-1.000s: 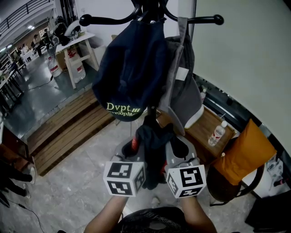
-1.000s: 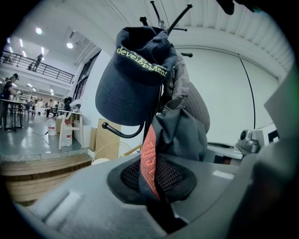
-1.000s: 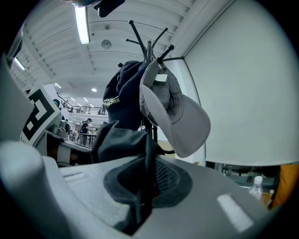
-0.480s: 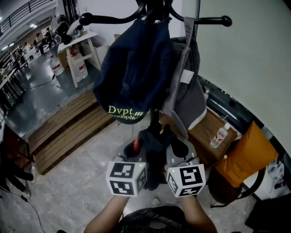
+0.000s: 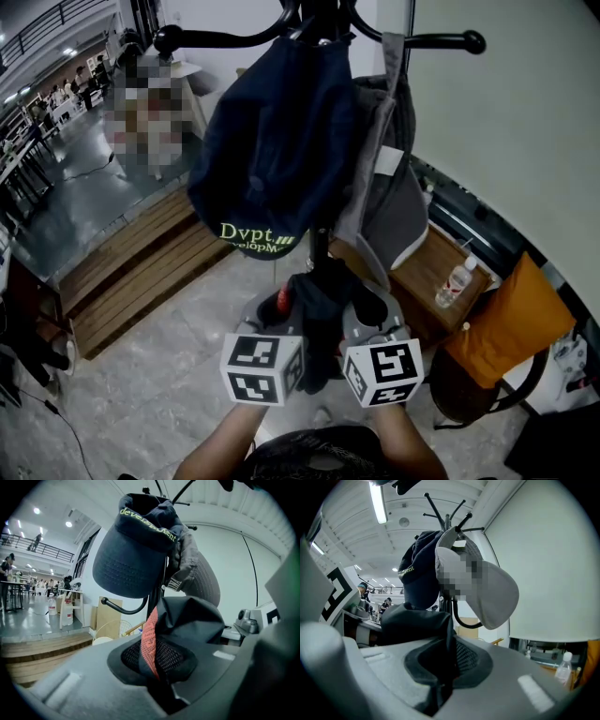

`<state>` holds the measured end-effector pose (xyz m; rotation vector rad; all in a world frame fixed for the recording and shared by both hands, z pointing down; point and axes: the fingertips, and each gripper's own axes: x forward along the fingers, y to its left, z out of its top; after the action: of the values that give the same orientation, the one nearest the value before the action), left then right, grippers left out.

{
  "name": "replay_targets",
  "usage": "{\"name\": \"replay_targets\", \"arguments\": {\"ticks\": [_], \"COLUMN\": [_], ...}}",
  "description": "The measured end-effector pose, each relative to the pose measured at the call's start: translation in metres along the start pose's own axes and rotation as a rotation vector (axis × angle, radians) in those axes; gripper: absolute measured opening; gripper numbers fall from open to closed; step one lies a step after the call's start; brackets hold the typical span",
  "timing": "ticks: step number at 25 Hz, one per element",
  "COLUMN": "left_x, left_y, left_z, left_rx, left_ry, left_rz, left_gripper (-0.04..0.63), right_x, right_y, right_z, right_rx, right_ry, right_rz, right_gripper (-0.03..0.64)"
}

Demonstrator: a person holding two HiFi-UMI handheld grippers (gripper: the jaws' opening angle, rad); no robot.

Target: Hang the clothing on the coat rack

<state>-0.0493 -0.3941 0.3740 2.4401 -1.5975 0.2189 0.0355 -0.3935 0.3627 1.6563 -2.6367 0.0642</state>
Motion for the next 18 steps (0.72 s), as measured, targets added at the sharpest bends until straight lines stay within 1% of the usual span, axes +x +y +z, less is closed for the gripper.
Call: {"name": "replay_targets", "arguments": {"ticks": [5, 10, 18], "left_x": [0.005, 0.007, 0.009], "left_y": [-0.002, -0.001, -0.001], "left_z": [-0.004, -0.003, -0.005], "left_rx": [-0.011, 0.003, 0.002], "left_ry": [0.011, 0.005, 0.007], "left_rz": [-0.005, -0.002, -0.005], "left_gripper": [0.035, 0.035, 0.035], "right_x": [0.002, 0.006, 0.010], "right_y": [0.000, 0.002, 0.004], "right_z": [-0.003, -0.005, -0.008], "right_rx": [0.005, 0.005, 0.011], "right_ry": [0.007, 0.008, 0.011], "right_rz": [0.013, 0.031, 0.051], "right_gripper": [0.021, 0.021, 0.021]}}
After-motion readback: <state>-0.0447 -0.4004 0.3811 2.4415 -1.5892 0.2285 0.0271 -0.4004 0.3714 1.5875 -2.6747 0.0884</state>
